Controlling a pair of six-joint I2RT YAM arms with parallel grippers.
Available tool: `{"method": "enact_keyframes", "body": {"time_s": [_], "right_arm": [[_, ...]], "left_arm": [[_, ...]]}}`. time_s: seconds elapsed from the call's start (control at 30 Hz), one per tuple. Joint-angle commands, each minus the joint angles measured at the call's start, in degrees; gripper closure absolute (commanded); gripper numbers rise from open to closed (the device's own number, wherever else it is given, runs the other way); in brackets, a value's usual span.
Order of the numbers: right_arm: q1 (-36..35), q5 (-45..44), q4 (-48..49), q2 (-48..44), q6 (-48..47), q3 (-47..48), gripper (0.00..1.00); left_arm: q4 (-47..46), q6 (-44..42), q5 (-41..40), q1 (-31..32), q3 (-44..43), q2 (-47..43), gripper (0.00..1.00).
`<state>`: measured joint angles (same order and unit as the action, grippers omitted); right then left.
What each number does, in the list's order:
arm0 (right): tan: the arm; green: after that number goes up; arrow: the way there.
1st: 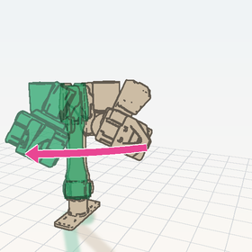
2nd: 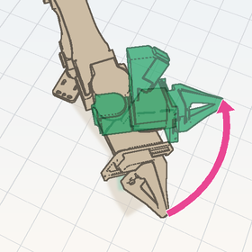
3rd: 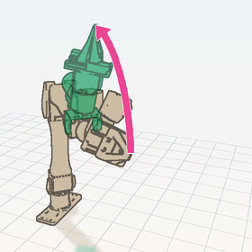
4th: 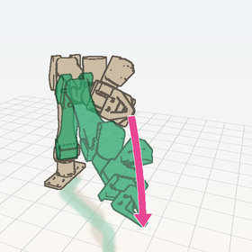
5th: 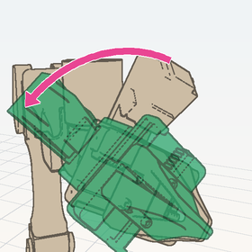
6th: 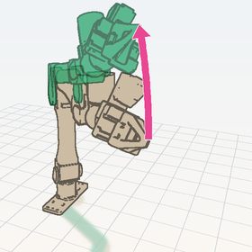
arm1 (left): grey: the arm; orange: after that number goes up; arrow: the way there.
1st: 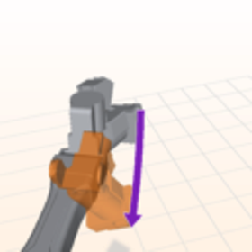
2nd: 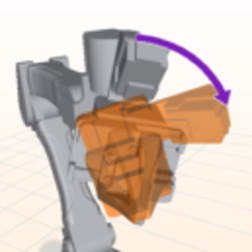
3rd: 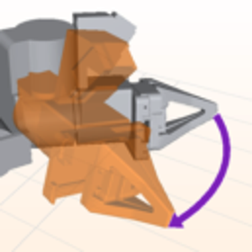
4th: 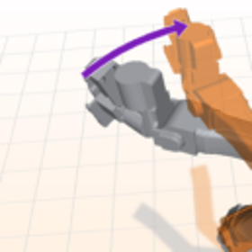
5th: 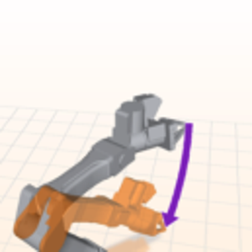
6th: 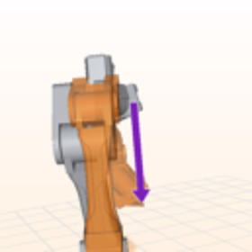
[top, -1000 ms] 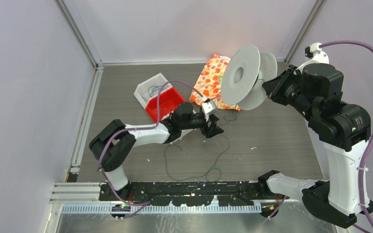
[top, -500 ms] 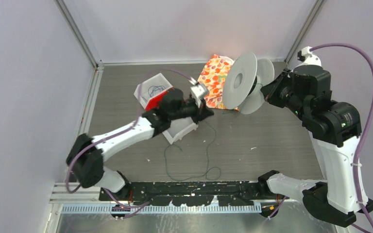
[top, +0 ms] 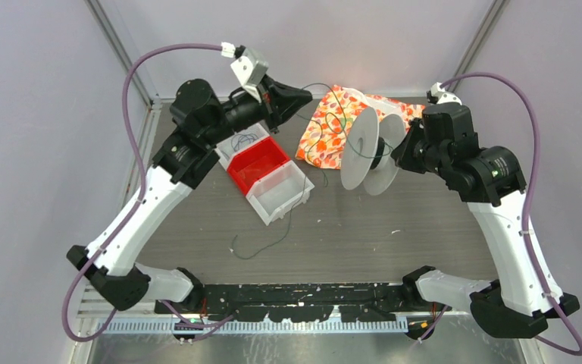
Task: Wrap the cables
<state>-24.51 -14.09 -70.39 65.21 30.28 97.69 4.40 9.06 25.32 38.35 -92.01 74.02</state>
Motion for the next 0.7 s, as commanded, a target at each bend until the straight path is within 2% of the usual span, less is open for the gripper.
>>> {"method": "enact_keyframes", "body": {"time_s": [0.0, 0.1, 0.2, 0.33, 0.47, 0.67], "right_arm": [[0.3, 1.9, 4.1, -3.0, -0.6, 0.8, 1.0], [0.3, 1.1, 3.9, -4.4, -0.4, 0.3, 0.99], [0.3, 2.6, 3.9, -4.6, -0.6, 0.6, 1.0], [0.3, 6.2, 3.3, -4.1, -1.8, 0.5, 0.99], [0.3, 10.7, 1.8, -4.0, -3.1, -0.1, 0.99], [0.3, 20.5, -0.3, -5.9, -5.8, 0.7, 0.99]], "left_arm": [[0.7, 1.0, -0.8, -0.2, -5.5, 5.8, 1.0], [1.3, 1.5, -0.6, -0.3, -5.6, 5.8, 1.0], [1.0, 1.4, -4.4, -0.3, -3.9, 5.7, 1.0], [-0.1, 1.2, -6.5, -0.3, -6.4, 8.0, 1.0], [-3.8, 2.7, -8.0, -0.3, -13.8, 12.5, 1.0], [-6.5, 5.2, -13.9, -1.3, -23.5, 23.8, 1.0]]}}
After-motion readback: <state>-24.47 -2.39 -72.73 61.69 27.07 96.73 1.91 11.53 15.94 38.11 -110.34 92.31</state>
